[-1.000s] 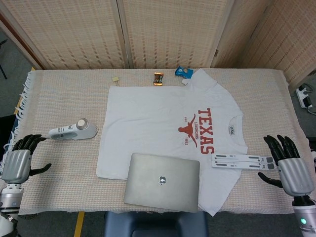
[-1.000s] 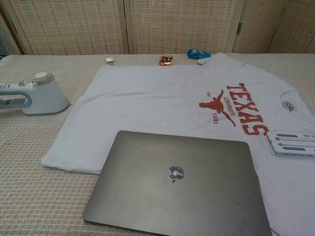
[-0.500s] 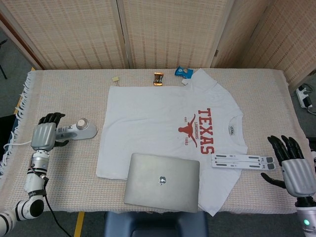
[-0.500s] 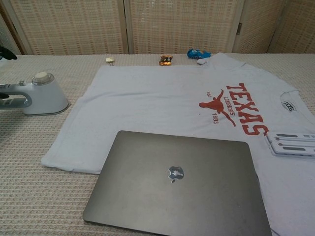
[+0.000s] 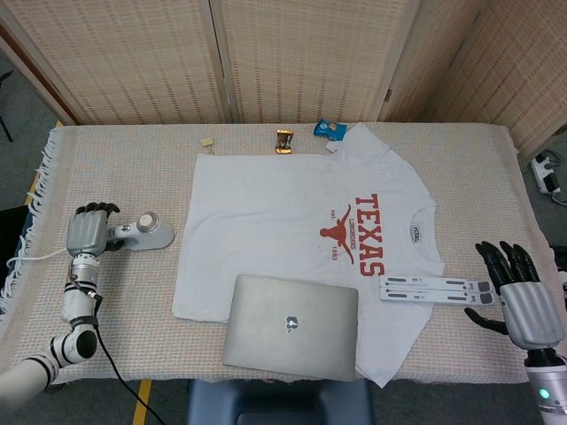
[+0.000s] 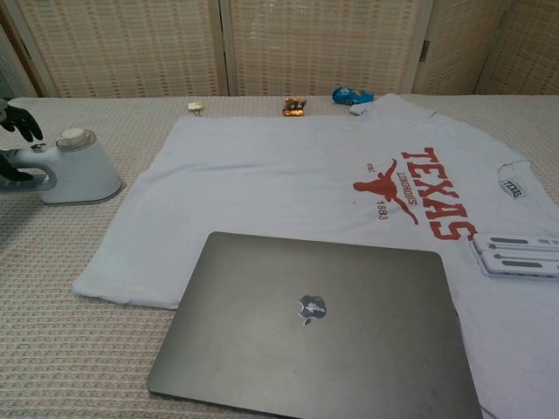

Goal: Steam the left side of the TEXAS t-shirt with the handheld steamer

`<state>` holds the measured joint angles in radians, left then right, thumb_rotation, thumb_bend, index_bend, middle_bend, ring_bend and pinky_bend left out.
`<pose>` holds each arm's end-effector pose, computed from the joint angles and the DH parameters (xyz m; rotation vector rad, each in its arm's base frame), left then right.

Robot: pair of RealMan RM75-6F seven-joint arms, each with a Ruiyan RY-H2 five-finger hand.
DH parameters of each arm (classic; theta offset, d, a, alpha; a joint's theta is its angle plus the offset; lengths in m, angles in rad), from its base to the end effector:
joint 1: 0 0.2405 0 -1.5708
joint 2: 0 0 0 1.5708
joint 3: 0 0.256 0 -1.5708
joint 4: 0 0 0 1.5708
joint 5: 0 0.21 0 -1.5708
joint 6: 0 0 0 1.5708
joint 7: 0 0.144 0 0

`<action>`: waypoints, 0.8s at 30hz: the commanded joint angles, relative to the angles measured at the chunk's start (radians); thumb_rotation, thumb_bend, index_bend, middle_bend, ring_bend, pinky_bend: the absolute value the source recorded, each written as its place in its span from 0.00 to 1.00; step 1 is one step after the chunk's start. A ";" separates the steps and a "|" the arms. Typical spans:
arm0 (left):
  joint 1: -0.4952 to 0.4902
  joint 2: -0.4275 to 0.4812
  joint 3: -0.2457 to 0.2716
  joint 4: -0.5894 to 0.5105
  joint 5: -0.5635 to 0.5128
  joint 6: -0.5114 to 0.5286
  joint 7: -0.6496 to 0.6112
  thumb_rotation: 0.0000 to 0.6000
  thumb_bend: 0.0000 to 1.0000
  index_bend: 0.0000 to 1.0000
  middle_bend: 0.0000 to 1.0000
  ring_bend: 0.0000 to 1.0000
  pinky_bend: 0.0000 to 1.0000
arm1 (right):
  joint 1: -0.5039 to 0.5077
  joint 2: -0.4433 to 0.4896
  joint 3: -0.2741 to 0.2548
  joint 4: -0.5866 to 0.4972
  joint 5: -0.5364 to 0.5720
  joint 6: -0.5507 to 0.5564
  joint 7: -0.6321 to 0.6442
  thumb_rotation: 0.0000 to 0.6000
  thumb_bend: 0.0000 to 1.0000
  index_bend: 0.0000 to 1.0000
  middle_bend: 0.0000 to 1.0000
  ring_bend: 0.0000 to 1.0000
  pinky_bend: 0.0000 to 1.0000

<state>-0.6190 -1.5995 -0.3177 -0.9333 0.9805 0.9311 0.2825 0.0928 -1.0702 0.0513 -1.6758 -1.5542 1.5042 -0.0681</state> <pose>-0.3011 0.4030 0.0671 -1.3476 -0.9065 -0.6460 -0.2921 -0.1825 0.1684 1.4429 -0.8179 0.9164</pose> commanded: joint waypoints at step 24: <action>-0.030 -0.124 0.065 0.354 0.252 -0.034 -0.682 1.00 0.30 0.98 1.00 0.90 0.81 | 0.220 -0.021 -0.013 -0.060 0.054 -0.427 0.012 0.63 0.74 0.00 0.05 0.00 0.00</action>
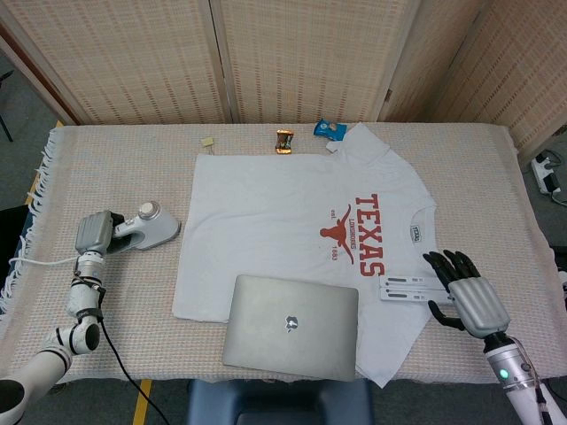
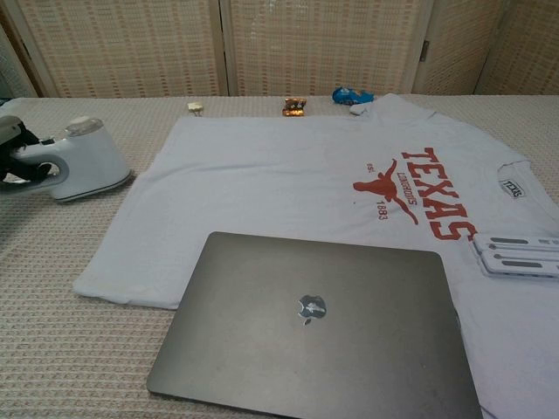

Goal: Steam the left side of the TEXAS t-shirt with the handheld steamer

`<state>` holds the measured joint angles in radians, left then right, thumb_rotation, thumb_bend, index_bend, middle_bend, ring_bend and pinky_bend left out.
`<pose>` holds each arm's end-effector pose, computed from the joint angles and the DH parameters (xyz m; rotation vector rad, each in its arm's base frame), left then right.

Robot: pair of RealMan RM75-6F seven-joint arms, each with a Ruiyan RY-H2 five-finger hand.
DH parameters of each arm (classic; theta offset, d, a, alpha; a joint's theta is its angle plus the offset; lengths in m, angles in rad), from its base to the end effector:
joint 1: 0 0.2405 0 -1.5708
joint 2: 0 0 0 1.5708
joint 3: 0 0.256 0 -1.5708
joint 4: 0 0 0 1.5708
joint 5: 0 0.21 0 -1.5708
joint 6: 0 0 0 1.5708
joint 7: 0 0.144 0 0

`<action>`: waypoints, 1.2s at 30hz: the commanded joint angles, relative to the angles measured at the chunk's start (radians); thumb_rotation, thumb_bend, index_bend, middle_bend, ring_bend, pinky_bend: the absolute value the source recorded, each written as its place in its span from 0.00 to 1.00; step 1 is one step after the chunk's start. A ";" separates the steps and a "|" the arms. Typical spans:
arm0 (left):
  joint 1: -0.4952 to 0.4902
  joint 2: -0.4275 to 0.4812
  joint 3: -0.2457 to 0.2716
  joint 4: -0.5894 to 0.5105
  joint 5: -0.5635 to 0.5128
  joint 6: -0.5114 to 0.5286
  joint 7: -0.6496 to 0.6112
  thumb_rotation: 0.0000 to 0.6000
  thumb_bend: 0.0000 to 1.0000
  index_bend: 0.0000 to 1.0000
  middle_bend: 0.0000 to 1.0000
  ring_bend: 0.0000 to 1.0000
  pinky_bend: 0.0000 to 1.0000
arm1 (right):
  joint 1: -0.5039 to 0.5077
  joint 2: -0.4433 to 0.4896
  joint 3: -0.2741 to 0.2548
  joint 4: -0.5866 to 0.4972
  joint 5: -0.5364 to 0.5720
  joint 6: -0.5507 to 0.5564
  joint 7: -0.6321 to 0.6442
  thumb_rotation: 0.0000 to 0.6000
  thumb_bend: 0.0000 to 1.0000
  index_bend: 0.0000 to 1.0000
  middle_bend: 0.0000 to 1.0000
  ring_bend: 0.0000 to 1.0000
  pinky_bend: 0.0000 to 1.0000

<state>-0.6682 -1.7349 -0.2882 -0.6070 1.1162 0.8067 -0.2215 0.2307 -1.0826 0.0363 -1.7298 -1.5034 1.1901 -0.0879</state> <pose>-0.3217 0.4184 0.0475 -1.2728 -1.1359 -0.8320 -0.2764 -0.2116 0.1186 1.6813 -1.0097 0.8104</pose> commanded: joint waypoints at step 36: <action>-0.241 -0.344 0.119 0.308 0.369 0.294 0.096 1.00 0.30 0.95 1.00 0.86 0.80 | 0.445 -0.279 -0.016 0.330 0.018 -0.521 0.237 0.44 0.94 0.00 0.05 0.00 0.00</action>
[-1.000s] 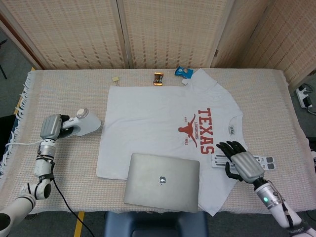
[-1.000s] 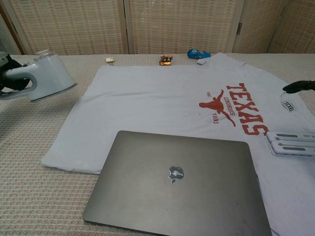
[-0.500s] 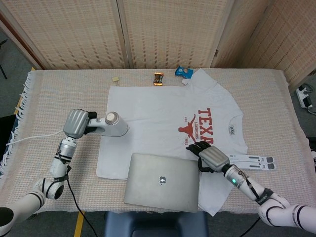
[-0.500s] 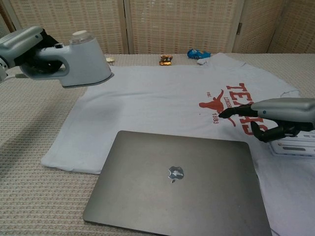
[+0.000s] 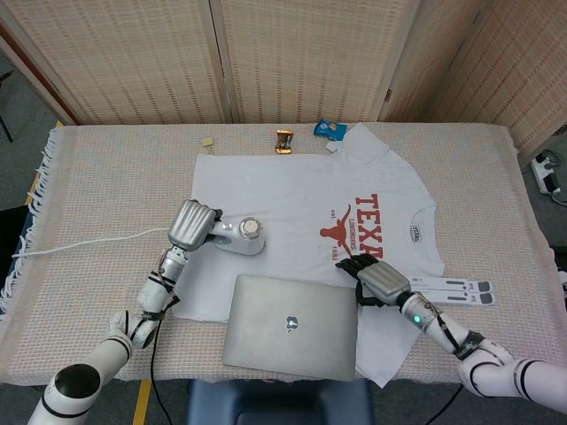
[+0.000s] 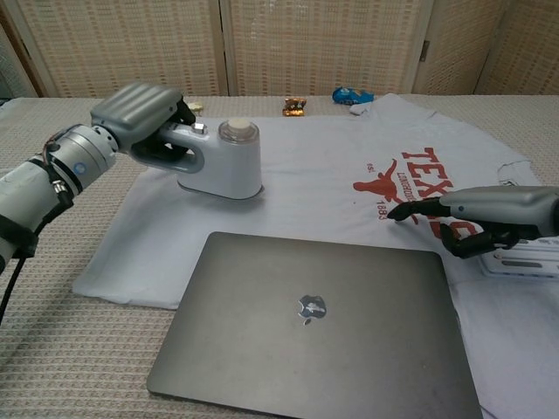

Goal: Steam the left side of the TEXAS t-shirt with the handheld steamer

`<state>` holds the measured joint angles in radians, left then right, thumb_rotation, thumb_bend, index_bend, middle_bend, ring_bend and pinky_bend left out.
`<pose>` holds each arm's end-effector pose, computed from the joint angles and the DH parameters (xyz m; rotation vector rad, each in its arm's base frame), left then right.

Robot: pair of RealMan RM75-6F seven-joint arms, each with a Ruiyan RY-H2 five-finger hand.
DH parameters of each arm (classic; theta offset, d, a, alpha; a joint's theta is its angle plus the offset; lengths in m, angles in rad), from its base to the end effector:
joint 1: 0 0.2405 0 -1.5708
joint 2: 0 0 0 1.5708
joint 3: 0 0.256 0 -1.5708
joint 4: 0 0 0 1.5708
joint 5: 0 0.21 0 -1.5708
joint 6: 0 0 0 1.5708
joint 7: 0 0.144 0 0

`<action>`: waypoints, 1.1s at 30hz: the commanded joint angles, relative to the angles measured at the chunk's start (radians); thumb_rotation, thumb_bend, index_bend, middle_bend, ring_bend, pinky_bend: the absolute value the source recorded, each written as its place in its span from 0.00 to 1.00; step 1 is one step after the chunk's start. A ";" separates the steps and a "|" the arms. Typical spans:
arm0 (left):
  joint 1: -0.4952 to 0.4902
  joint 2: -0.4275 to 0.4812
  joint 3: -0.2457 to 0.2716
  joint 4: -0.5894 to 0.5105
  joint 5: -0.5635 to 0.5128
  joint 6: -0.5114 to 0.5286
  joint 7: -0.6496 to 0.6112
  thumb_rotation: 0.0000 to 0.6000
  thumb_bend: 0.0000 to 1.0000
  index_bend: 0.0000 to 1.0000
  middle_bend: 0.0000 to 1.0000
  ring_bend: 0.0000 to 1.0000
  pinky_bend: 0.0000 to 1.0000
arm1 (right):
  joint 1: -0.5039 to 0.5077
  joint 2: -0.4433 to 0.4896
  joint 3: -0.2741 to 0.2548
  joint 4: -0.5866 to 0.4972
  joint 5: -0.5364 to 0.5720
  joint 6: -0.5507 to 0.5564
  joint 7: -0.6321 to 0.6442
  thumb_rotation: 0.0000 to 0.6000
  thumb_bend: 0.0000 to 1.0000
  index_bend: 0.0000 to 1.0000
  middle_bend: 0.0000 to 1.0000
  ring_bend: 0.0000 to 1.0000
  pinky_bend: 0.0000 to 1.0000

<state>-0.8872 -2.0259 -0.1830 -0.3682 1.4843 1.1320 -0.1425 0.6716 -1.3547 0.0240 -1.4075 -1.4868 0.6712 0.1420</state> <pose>-0.1625 0.4268 -0.0407 -1.7351 -0.4890 -1.0729 -0.2342 -0.3098 0.0005 2.1449 -1.1588 0.6549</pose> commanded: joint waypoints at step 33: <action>0.119 0.021 -0.067 0.189 -0.147 0.019 -0.194 1.00 0.29 0.92 1.00 0.84 0.80 | 0.028 -0.012 -0.034 0.000 0.012 0.036 0.003 0.43 0.95 0.00 0.05 0.00 0.00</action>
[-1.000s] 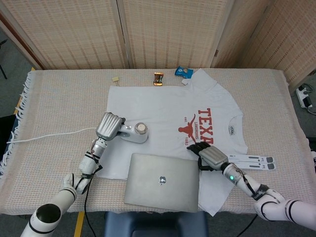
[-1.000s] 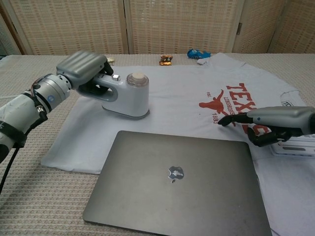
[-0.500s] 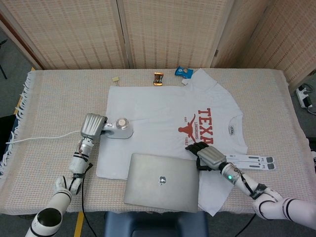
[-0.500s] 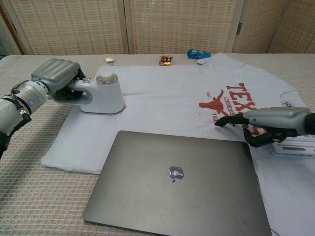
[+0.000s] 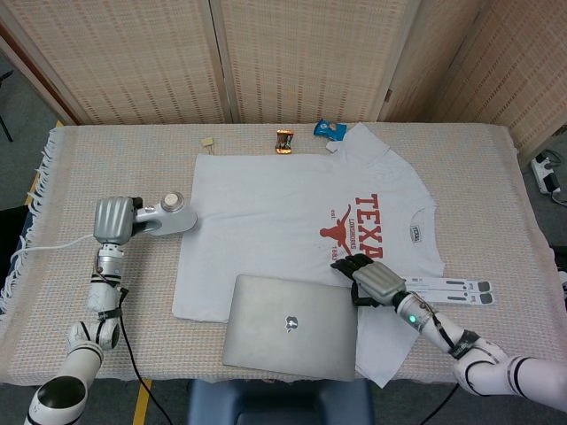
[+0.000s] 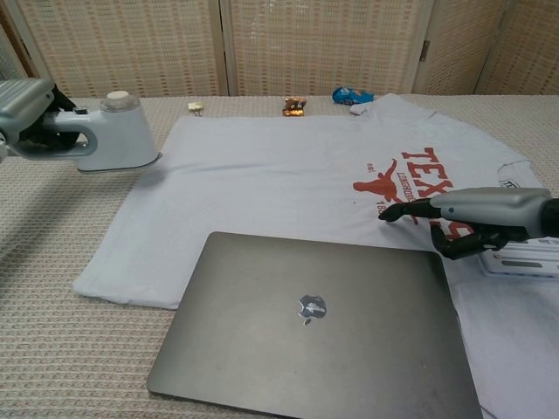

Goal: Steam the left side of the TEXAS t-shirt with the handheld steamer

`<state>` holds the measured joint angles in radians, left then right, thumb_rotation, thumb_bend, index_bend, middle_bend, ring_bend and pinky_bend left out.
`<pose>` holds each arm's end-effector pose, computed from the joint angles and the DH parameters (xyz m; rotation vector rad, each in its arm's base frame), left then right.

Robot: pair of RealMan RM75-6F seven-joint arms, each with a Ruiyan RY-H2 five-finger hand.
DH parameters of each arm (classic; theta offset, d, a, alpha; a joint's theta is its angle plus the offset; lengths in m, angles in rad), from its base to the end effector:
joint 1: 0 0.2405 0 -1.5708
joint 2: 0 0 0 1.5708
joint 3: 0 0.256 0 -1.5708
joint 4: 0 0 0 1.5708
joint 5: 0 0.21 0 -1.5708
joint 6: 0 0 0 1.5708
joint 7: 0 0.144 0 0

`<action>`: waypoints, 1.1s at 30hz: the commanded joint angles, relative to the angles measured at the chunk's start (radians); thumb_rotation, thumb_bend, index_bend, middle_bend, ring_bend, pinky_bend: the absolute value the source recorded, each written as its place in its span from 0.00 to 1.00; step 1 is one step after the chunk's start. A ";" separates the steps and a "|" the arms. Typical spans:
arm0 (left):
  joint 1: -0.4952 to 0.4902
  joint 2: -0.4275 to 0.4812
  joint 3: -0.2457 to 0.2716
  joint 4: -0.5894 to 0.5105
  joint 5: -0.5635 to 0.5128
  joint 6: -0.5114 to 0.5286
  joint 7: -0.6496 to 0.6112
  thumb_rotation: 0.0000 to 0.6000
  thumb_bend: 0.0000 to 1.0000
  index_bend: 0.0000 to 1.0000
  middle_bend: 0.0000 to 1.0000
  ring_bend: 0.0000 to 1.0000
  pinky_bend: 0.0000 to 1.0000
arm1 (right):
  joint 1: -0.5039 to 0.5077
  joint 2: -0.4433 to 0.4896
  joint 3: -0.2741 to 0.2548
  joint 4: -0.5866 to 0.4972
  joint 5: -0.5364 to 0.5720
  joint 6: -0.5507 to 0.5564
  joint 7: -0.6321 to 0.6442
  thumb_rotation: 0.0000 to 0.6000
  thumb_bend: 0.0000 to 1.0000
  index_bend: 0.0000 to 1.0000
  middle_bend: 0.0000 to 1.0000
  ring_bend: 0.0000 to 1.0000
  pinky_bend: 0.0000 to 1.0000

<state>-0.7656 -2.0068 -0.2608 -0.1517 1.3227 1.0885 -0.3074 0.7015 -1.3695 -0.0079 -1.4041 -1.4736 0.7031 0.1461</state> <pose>-0.2710 0.4301 0.0342 -1.3567 -0.6958 -0.9614 -0.2278 -0.3106 -0.0042 2.1608 -1.1471 0.6752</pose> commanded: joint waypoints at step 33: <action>-0.130 -0.152 -0.019 0.038 -0.040 -0.114 0.240 1.00 0.29 0.91 0.99 0.83 0.80 | -0.013 0.016 -0.016 -0.018 0.021 0.030 -0.011 0.43 0.95 0.00 0.05 0.00 0.00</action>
<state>-0.9021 -2.1647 -0.2768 -0.1146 1.2871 0.9798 -0.0650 0.6884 -1.3534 -0.0235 -1.4219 -1.4524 0.7328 0.1353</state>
